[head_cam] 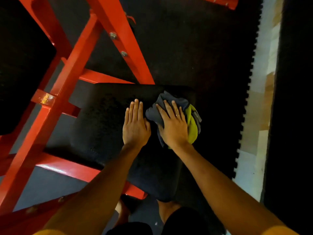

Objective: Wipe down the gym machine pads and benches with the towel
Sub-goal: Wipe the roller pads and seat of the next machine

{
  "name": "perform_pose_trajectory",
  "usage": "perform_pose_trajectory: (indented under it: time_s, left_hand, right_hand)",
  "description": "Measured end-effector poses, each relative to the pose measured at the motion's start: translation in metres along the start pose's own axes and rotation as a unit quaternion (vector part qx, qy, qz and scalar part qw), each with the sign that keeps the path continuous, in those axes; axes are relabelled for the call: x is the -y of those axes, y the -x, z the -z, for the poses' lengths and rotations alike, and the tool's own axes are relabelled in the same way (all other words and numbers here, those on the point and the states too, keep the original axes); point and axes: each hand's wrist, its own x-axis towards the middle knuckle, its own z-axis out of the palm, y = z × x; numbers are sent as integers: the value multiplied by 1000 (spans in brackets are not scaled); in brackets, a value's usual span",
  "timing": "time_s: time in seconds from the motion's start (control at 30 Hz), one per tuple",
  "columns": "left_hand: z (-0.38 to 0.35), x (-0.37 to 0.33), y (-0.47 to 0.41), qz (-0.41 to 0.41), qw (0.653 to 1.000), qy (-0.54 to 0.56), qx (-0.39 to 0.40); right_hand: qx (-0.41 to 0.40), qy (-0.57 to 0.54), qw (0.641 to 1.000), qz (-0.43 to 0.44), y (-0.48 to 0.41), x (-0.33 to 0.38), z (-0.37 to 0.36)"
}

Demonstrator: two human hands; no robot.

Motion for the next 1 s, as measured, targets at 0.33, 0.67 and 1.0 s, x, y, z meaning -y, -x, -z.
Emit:
perform_pose_trajectory:
  time_s: [0.33, 0.67, 1.0]
  left_hand:
    - [-3, 0, 0, 10, 1000, -6, -26]
    - [-6, 3, 0, 52, 996, 24, -63]
    - [-7, 3, 1, 94, 992, 10, -79]
  right_hand:
    - [101, -1, 992, 77, -153, 7, 0]
    - [-3, 16, 996, 92, -58, -5, -1]
    - [84, 52, 994, 48, -139, -12, 3]
